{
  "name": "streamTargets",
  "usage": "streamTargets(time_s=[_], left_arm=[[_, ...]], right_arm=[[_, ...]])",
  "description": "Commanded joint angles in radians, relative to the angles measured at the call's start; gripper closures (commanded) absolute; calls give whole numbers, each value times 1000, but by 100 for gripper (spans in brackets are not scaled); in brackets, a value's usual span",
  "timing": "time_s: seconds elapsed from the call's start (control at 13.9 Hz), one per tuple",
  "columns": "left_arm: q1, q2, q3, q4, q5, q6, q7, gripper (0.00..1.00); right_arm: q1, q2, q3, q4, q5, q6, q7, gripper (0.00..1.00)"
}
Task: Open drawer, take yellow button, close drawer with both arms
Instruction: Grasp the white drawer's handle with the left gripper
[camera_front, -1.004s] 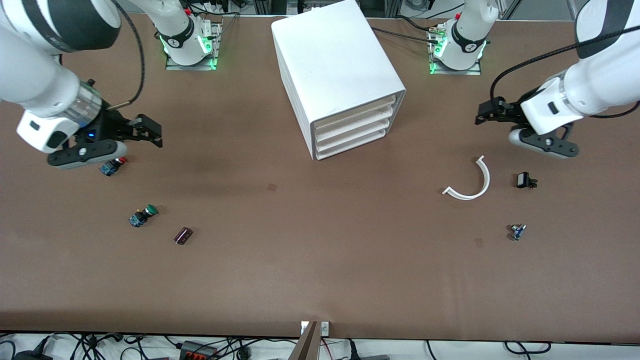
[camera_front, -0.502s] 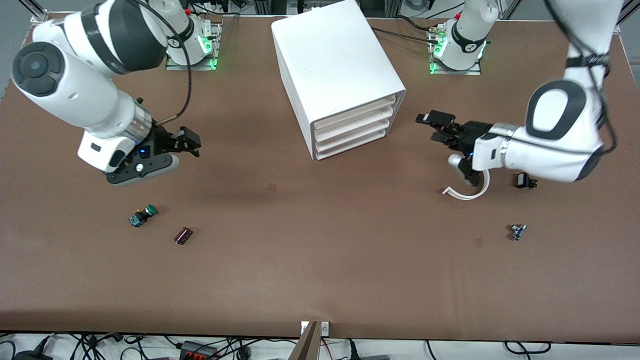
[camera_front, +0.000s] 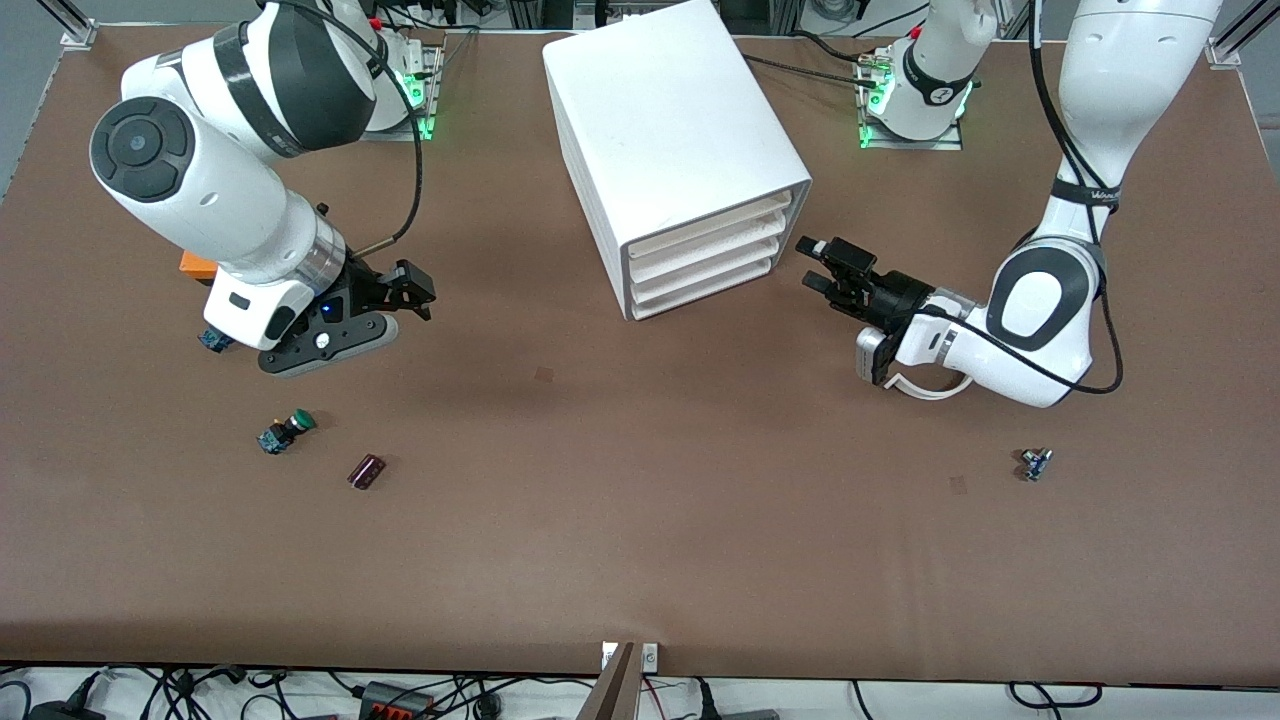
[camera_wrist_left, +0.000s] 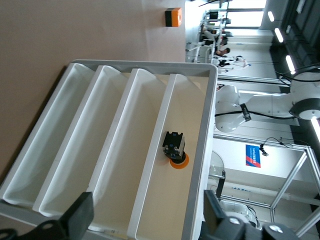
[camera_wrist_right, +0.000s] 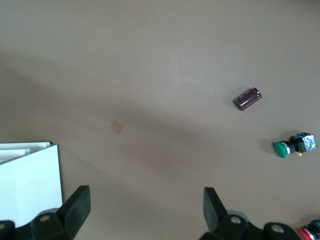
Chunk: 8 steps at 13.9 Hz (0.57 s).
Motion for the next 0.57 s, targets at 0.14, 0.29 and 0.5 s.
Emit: streamTargets(time_s=[0.14,0.29,0.5], left_arm=[[-16,28,-1,-38,-99,3,52,26],[-31,25,-3,-55,-104,4,53,31],[-47,30,-3,-91,-113,29,168,31]], right_arm=[[26,23,-6,24,12,23,18,0],[35,24,-6,24,13,43,18,0],[33,29,-6,24,26,47,18,0]])
